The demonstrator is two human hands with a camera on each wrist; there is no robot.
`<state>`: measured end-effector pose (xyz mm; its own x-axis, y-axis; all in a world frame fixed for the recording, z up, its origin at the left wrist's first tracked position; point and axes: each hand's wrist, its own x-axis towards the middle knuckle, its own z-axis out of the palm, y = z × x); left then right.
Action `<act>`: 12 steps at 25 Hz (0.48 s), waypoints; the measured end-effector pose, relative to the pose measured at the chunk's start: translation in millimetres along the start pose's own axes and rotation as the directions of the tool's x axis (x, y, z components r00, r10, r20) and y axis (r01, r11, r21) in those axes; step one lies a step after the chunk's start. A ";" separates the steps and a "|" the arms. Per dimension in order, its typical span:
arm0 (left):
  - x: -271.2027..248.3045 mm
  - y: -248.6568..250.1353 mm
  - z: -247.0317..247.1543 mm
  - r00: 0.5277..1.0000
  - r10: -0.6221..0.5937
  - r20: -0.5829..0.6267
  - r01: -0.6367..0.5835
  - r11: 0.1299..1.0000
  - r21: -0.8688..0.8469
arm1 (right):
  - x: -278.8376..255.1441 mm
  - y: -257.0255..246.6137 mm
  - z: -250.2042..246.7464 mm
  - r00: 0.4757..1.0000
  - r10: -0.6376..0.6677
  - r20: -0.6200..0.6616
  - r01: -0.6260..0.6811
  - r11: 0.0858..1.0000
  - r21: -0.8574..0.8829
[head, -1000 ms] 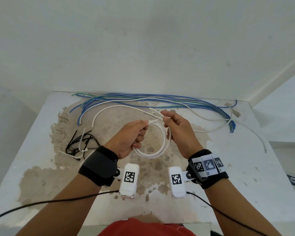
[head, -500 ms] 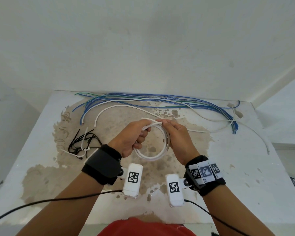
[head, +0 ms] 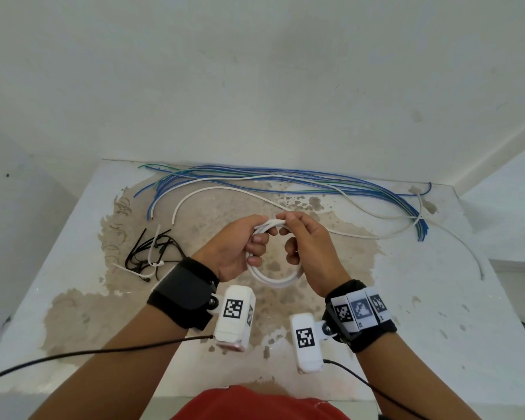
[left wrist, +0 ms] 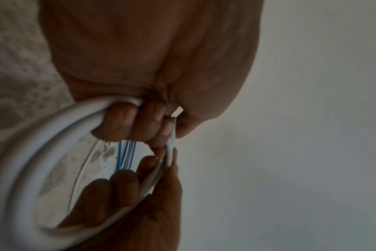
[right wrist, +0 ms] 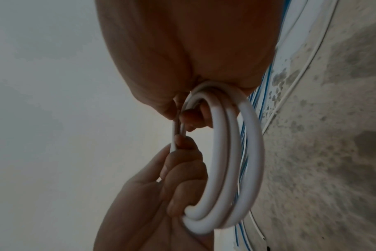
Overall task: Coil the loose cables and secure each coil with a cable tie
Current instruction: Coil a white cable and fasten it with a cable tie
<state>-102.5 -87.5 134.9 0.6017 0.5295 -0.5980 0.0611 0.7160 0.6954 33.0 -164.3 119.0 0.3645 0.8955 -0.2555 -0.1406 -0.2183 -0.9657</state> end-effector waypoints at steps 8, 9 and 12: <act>4.9 -3.2 7.7 0.988 -0.078 0.135 0.090 0.992 -0.084 | 5.8 -3.3 -23.4 0.987 0.107 0.121 -0.111 0.993 0.028; 6.7 -4.4 10.3 0.986 -0.081 0.144 0.095 0.992 -0.088 | 6.4 -4.7 -26.6 0.989 0.102 0.112 -0.108 0.993 0.049; 12.5 -6.6 17.4 0.975 -0.121 0.188 0.134 0.989 -0.063 | 6.0 -6.6 -39.4 0.989 0.108 0.098 -0.113 0.992 0.047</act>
<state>-81.5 -93.6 129.7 0.7286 0.3445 -0.5920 0.0911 0.8079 0.5822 72.4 -172.8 122.0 0.2551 0.9003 -0.3527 -0.2244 -0.2997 -0.9273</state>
